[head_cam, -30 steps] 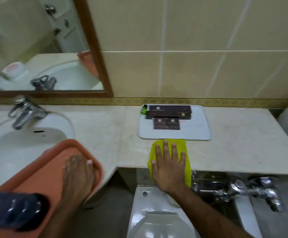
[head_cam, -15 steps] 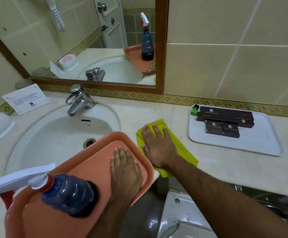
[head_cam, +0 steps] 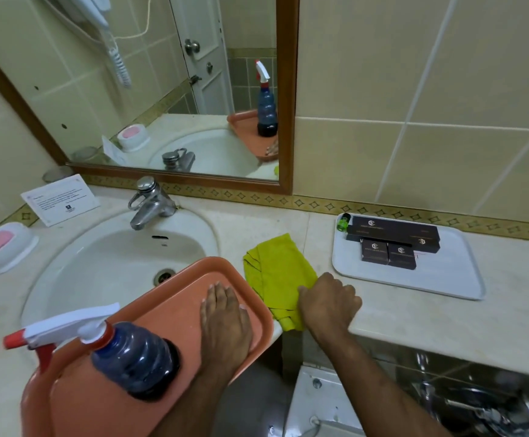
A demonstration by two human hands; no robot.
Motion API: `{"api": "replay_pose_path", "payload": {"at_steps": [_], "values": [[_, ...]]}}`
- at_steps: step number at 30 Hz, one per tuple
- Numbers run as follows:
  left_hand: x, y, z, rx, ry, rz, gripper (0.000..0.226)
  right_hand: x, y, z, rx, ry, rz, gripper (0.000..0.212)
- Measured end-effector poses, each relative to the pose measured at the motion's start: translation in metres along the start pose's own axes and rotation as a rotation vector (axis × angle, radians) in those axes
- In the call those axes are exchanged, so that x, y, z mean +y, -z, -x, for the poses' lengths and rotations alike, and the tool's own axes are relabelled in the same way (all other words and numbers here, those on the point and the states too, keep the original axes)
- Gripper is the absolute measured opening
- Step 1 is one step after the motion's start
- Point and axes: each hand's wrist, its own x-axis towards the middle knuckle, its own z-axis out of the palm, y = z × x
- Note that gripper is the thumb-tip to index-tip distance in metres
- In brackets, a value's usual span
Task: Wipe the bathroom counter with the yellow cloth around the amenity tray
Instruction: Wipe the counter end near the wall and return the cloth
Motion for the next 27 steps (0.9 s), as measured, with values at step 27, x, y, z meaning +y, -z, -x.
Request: {"api": "replay_pose_path", "payload": {"at_steps": [27], "values": [[-0.018,0.112,-0.076,0.009,0.631,0.892,0.016,-0.059,0.061,0.063,-0.632,0.033,-0.607,0.024]]}}
